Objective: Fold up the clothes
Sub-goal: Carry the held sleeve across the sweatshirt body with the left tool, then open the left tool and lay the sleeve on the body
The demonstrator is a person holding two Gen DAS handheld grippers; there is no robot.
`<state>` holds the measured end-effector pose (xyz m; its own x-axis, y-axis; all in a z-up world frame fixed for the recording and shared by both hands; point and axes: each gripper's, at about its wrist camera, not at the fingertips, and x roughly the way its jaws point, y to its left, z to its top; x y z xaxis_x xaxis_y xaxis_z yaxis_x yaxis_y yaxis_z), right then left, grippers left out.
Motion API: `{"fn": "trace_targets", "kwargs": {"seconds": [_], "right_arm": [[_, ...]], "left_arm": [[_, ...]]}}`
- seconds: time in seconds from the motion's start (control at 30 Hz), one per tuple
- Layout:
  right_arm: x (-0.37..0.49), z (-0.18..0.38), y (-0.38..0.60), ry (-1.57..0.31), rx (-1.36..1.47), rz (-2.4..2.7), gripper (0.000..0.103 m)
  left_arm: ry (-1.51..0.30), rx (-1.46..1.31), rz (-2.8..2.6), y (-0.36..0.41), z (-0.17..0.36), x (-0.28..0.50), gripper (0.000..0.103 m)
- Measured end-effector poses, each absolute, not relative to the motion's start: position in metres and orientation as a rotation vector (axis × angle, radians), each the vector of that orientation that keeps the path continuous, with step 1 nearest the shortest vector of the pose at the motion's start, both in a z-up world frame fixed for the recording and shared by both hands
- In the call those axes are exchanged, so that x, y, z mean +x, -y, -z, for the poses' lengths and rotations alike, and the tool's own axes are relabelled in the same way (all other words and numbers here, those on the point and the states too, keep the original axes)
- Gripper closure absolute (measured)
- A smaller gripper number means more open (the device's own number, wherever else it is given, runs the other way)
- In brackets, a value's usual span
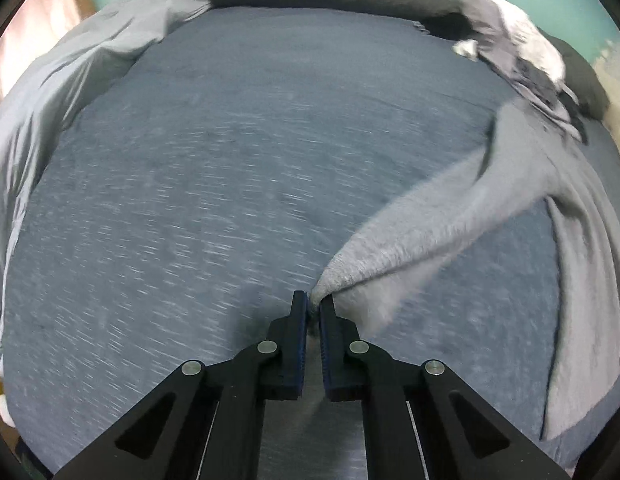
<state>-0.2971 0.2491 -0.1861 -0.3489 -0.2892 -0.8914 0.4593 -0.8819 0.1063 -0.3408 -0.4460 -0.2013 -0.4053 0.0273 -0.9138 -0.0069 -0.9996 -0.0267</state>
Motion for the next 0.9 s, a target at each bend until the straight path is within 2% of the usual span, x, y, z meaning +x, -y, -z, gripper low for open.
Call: {"fn": "trace_targets", "kwargs": {"seconds": [0.2,0.4,0.5,0.57,0.77,0.8,0.87,0.9], "right_arm": [[-0.303,0.198,-0.247,-0.241,1.475,2.243,0.094],[-0.306,0.208,-0.245,-0.256,1.504,2.236,0.094],[-0.307,0.212,-0.243,-0.257,1.51,2.232,0.094],[-0.308,0.214,-0.241,-0.257,1.513,2.228,0.094],[-0.306,0.214,-0.232,-0.242,1.494,2.217,0.094],[-0.305,0.214,-0.23,-0.243,1.487,2.212,0.094],[-0.302,0.213,-0.225,-0.244,1.474,2.204,0.094],[-0.3,0.212,-0.224,-0.241,1.469,2.202,0.094]], "left_arm": [[0.08,-1.822,-2.603,0.478,0.221,-0.373,0.097],[-0.037,-1.882,-2.571,0.478,0.238,-0.394,0.094],[-0.033,-1.863,-2.569,0.481,0.235,-0.393,0.091],[-0.024,-1.848,-2.597,0.487,0.228,-0.386,0.081],[0.058,-1.847,-2.649,0.507,0.218,-0.355,0.075],[0.107,-1.839,-2.65,0.51,0.218,-0.349,0.073],[0.241,-1.808,-2.646,0.515,0.222,-0.336,0.061],[0.304,-1.804,-2.646,0.517,0.226,-0.327,0.06]]}}
